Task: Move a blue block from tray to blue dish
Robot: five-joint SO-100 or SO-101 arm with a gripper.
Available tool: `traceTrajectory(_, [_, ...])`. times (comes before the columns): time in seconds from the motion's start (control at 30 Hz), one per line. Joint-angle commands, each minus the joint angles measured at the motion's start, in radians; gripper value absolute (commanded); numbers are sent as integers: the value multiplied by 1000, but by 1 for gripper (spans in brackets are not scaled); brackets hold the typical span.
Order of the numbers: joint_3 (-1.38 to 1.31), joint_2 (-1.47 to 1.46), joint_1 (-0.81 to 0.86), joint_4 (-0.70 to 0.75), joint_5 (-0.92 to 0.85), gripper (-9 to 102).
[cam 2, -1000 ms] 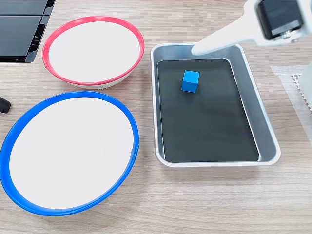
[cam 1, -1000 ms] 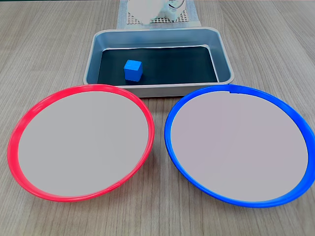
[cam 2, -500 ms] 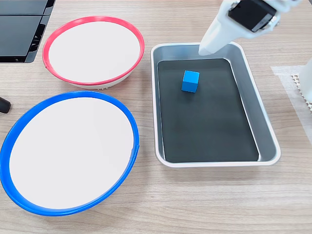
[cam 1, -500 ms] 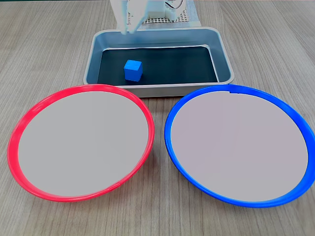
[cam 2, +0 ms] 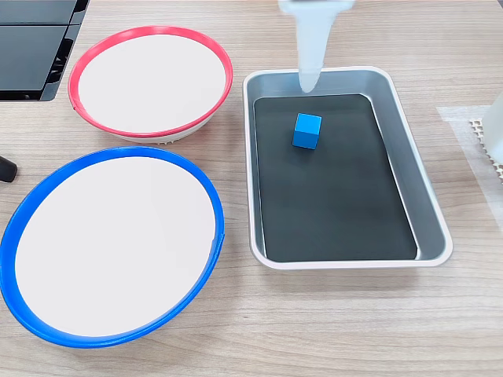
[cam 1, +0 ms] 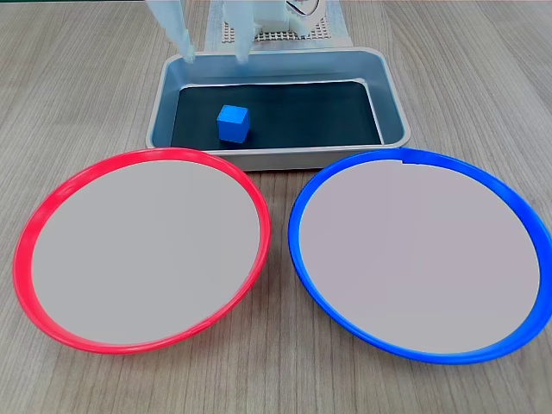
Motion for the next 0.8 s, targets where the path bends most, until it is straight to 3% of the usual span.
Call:
traceTrajectory(0.0, [29, -26, 9, -107, -95, 28])
traceTrajectory(0.13, [117, -44, 32, -215, -149, 31])
traceTrajectory(0.5, [275, -43, 29, -252, -170, 32])
traceTrajectory(0.77, [345, -54, 25, -357, -141, 24])
